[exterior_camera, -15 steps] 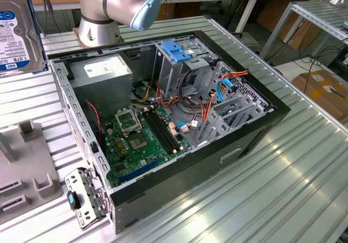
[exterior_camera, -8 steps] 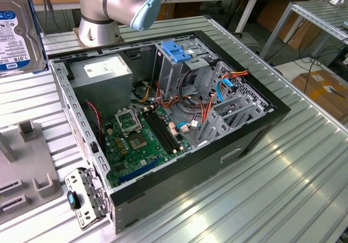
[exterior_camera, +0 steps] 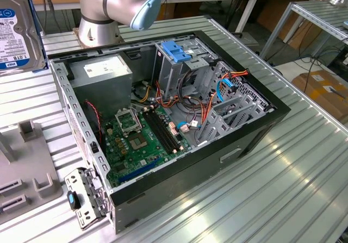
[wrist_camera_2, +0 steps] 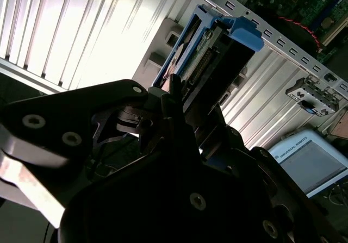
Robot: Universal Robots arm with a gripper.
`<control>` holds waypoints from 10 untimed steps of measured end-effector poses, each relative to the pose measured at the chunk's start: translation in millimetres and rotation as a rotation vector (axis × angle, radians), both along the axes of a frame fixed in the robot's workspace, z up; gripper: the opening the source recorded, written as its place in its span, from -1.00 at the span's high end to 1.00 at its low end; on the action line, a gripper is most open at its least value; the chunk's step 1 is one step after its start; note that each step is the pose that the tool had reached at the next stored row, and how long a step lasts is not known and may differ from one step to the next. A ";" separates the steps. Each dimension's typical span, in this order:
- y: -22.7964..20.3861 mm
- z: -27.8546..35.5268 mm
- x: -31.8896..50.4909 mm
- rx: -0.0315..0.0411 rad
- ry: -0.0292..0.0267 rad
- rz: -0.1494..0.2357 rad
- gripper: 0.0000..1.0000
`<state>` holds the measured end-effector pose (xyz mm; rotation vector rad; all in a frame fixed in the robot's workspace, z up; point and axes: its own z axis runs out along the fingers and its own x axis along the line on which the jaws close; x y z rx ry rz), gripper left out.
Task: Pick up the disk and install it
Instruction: 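Pick up the disk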
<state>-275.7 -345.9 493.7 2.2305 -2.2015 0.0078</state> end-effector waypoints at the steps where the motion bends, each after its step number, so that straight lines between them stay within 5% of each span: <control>1: 0.0 0.0 0.0 0.0000 0.0000 0.000 0.30; 10: 0.0 0.2 2.1 0.0000 0.0000 0.000 0.30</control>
